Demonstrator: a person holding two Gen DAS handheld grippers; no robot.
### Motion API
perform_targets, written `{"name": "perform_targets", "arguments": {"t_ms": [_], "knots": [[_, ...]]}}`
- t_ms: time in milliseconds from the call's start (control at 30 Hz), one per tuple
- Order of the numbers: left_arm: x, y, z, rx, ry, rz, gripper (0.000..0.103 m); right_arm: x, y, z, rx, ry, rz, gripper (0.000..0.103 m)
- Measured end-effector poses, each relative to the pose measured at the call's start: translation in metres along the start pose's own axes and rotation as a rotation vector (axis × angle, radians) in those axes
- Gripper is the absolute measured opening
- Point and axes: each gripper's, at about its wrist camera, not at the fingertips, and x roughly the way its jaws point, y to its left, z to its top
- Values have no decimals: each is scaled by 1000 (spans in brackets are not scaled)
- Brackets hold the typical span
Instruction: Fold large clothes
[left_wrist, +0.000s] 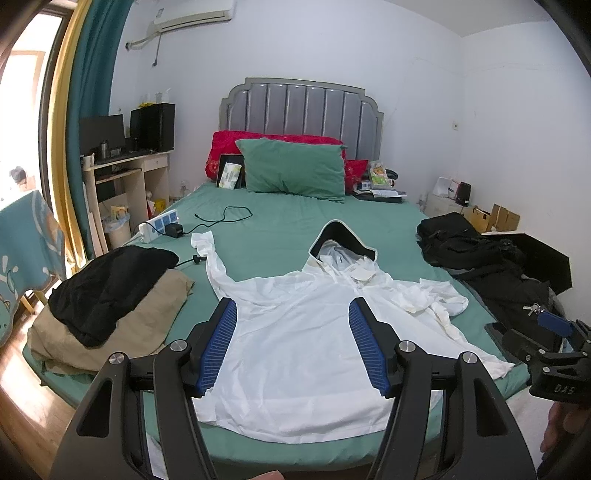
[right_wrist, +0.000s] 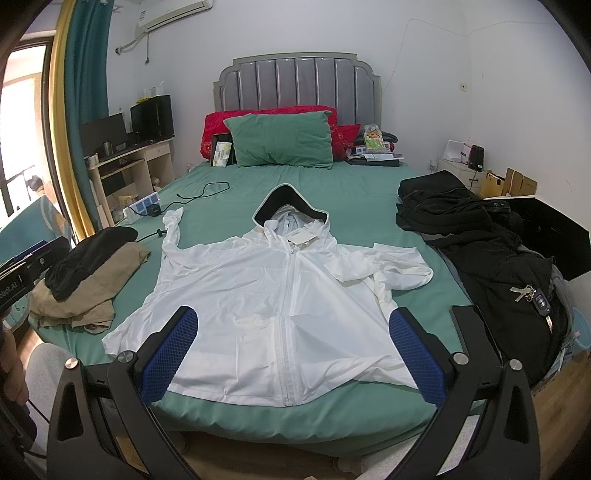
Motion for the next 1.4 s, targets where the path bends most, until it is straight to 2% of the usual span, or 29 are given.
{"name": "perform_targets", "arguments": {"t_ms": [333, 800, 967, 1033, 1200, 1267, 1400], "knots": [[-2, -3, 5, -20, -1, -42, 67, 0, 0, 1, 0, -1, 0, 102], [-6, -9, 7, 0, -10, -31, 67, -3, -3, 4, 1, 0, -1, 102], [-6, -7, 6, -7, -6, -84, 67, -3, -3, 3, 2, 2, -1, 102], [-3, -10, 6, 16, -3, -84, 67, -1, -3, 5, 5, 9, 1, 102], [18, -15, 3, 47, 44, -60, 67, 13, -8, 7, 3, 23, 6, 102], [28, -14, 3, 41, 59, -56, 75, 24, -12, 10, 7, 29, 10, 102], [49, -10, 2, 28, 78, -54, 79, 56, -26, 13, -13, 52, 18, 102]]}}
